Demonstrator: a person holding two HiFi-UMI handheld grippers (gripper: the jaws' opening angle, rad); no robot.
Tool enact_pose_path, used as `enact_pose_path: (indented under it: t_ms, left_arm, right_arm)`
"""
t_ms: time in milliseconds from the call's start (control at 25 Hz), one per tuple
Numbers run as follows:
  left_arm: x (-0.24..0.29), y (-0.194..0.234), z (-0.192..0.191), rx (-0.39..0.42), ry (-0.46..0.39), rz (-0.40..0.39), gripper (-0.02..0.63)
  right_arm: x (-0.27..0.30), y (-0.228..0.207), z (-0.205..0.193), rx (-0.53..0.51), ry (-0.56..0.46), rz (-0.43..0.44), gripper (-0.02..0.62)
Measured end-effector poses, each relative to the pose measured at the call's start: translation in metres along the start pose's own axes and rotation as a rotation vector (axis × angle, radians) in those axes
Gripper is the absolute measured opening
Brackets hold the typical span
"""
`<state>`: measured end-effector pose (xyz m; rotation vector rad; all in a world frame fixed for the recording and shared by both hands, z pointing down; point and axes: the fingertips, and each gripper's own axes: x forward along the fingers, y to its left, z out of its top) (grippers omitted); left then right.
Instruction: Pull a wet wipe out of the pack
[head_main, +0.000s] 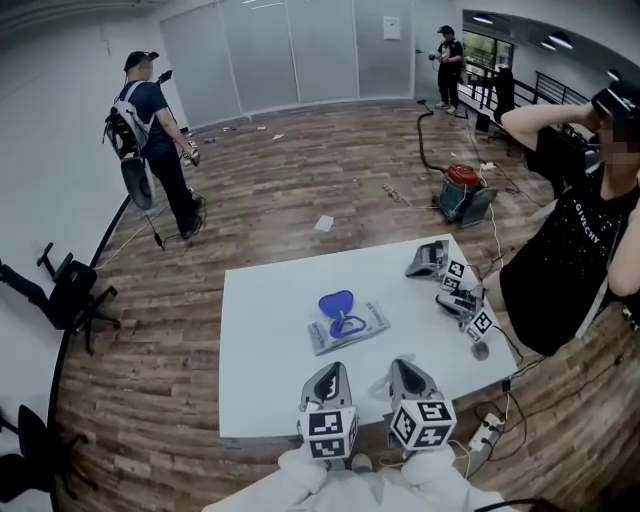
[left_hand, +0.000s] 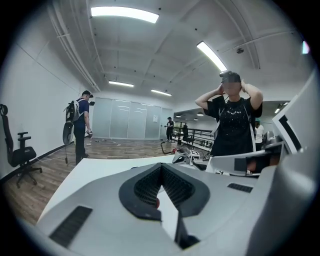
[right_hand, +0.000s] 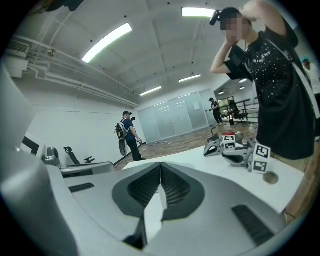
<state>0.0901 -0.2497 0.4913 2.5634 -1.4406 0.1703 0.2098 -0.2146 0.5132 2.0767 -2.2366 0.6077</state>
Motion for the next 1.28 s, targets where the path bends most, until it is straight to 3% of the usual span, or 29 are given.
enact_pose_path:
  t_ms: [1280]
  left_arm:
    - [0.009, 0.000, -0.006, 0.003, 0.017, 0.004, -0.003]
  right_arm:
    - [0.002, -0.002, -0.010, -0.022, 0.007, 0.012, 0.012]
